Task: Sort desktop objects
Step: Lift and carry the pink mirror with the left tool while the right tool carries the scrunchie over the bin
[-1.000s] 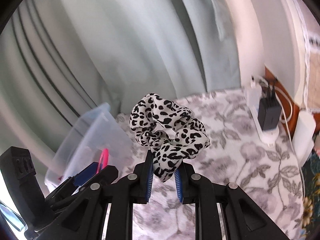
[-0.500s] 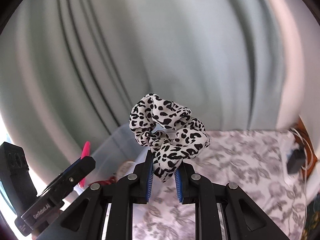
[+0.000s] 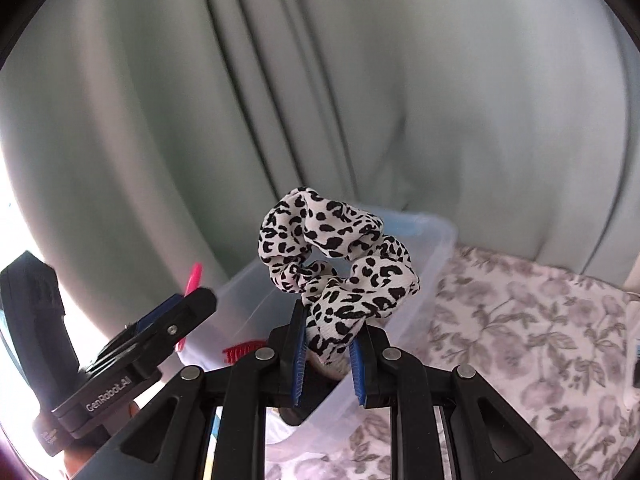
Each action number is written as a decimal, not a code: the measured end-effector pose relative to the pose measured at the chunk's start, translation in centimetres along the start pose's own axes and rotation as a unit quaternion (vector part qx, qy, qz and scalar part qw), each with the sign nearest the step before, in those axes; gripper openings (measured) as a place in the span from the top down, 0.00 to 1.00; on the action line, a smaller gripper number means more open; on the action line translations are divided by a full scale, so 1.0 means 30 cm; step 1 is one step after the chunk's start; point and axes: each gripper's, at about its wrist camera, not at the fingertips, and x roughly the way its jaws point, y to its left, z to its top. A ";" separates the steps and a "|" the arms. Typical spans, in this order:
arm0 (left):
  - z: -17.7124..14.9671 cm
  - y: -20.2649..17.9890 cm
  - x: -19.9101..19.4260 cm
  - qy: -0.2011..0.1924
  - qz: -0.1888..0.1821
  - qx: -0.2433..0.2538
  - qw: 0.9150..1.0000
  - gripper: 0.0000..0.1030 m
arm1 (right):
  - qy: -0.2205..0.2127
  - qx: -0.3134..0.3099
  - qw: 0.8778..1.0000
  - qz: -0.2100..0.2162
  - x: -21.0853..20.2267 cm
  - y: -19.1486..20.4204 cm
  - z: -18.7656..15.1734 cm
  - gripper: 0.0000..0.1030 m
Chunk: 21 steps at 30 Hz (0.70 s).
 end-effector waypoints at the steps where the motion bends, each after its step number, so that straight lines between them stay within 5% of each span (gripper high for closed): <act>1: -0.004 0.008 0.011 0.005 0.001 -0.003 1.000 0.30 | 0.009 -0.003 1.000 0.000 0.024 0.006 -0.005 0.80; 7: -0.013 0.027 0.060 0.016 0.023 0.003 1.000 0.30 | 0.050 -0.008 0.999 -0.004 0.126 0.016 -0.040 0.80; 21: -0.021 0.014 0.168 0.047 0.055 0.029 0.997 0.29 | 0.069 -0.006 0.997 -0.032 0.224 0.013 -0.048 0.79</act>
